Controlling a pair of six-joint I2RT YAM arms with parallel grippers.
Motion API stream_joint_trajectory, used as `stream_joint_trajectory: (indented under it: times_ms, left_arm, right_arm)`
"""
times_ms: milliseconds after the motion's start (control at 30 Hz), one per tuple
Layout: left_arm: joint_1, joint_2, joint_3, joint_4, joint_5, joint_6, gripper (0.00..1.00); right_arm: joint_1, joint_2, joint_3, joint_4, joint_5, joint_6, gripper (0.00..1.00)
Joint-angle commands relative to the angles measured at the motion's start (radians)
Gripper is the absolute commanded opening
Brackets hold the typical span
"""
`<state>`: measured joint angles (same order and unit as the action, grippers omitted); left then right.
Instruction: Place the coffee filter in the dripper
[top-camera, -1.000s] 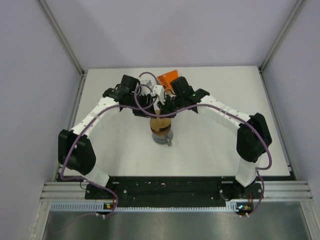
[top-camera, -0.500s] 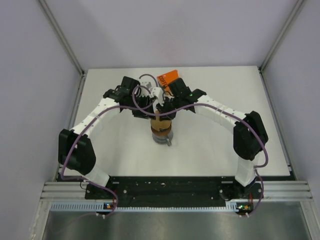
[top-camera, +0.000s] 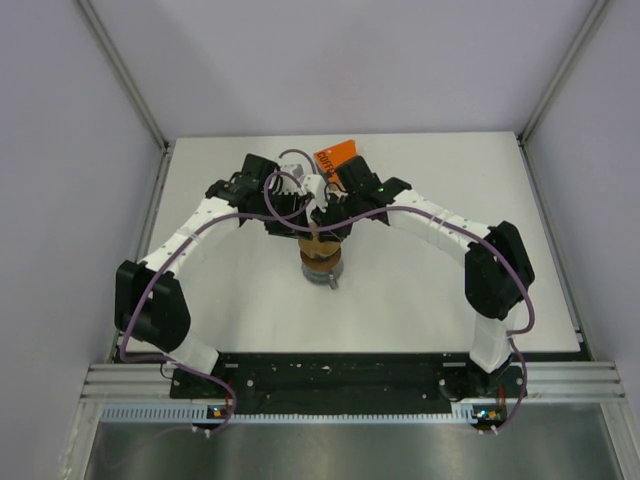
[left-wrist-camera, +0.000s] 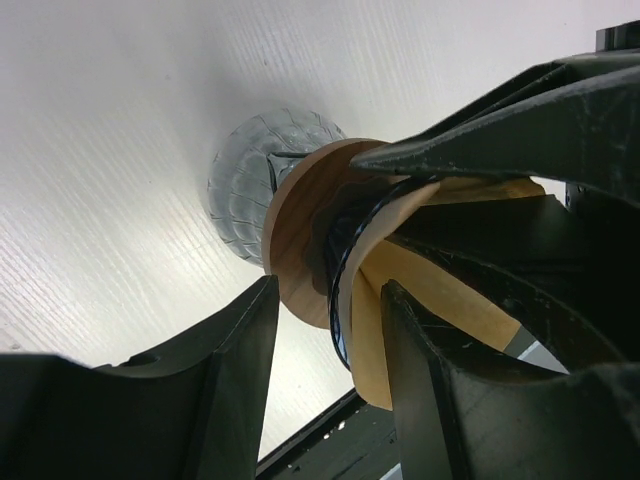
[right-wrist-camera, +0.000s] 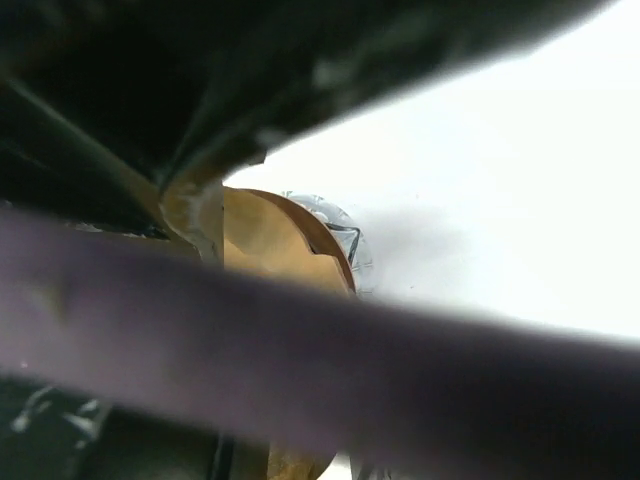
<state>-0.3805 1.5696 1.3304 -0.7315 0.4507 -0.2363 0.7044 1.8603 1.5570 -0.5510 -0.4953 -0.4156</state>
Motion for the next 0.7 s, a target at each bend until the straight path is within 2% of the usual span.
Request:
stream_joint_trajectory:
  times_ms: [0,267,667]
  left_arm:
    - [0.000,-0.045,0.003,0.044,-0.012,0.014,0.51]
    - [0.000,-0.054,0.015,0.037,-0.020,0.020,0.50]
    - [0.000,-0.062,0.015,0.035,-0.017,0.022,0.51]
  right_arm:
    - [-0.003,0.014,-0.015,-0.033,0.050,-0.025,0.34]
    - [-0.017,-0.045,0.034,-0.033,0.009,0.001,0.59]
    - [-0.052,-0.168,0.064,-0.033,-0.019,-0.005,0.67]
